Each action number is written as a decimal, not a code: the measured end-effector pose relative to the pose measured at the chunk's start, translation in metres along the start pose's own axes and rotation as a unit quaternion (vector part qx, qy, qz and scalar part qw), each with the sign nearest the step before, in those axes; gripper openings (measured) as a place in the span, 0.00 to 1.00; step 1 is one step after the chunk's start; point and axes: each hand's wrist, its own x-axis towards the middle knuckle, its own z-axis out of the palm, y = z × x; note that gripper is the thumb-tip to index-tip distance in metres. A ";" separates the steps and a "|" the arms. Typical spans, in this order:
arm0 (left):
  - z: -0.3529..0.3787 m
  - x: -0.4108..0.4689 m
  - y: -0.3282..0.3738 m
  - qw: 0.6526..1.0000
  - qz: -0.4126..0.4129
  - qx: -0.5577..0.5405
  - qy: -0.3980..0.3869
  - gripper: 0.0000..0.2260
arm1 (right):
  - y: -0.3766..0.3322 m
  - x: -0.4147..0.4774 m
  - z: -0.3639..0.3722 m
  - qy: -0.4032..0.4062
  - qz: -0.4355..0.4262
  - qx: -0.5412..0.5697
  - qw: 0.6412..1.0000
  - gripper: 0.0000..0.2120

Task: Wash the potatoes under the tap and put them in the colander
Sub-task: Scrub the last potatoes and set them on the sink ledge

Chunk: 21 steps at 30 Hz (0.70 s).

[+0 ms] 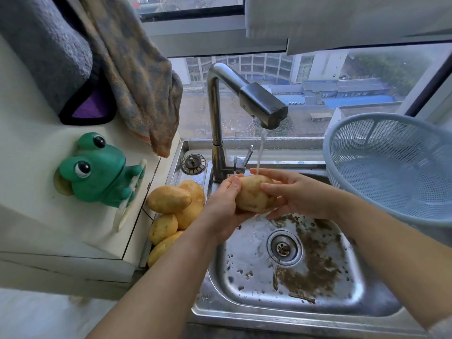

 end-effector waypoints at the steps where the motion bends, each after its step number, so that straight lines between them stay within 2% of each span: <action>1: 0.001 0.000 -0.001 1.000 0.002 0.006 0.002 0.16 | 0.001 0.001 0.002 0.013 0.004 0.001 1.000 0.24; 5: 0.007 0.000 -0.006 0.996 0.064 0.066 0.016 0.11 | 0.002 0.009 0.020 0.157 -0.029 -0.010 0.987 0.09; 7: 0.007 0.000 -0.007 0.994 0.079 0.070 0.021 0.10 | 0.001 0.012 0.027 0.197 -0.051 -0.038 0.978 0.08; 10: 0.007 -0.001 -0.007 0.993 0.089 0.067 0.024 0.08 | 0.000 0.015 0.030 0.221 -0.042 -0.037 0.974 0.12; 12: 0.004 0.000 -0.005 0.993 0.097 0.058 0.033 0.08 | -0.002 0.017 0.029 0.204 -0.006 0.013 0.979 0.12; 15: -0.002 0.001 -0.004 0.995 0.080 0.030 0.049 0.11 | -0.002 0.016 0.027 0.127 0.014 0.065 0.990 0.09; 18: -0.007 0.001 -0.004 0.997 0.041 -0.006 0.064 0.12 | 0.004 0.015 0.028 0.088 -0.023 0.012 0.996 0.10; 21: -0.010 0.003 -0.004 0.997 -0.003 -0.045 0.068 0.15 | 0.007 0.014 0.029 0.082 -0.070 -0.100 0.989 0.19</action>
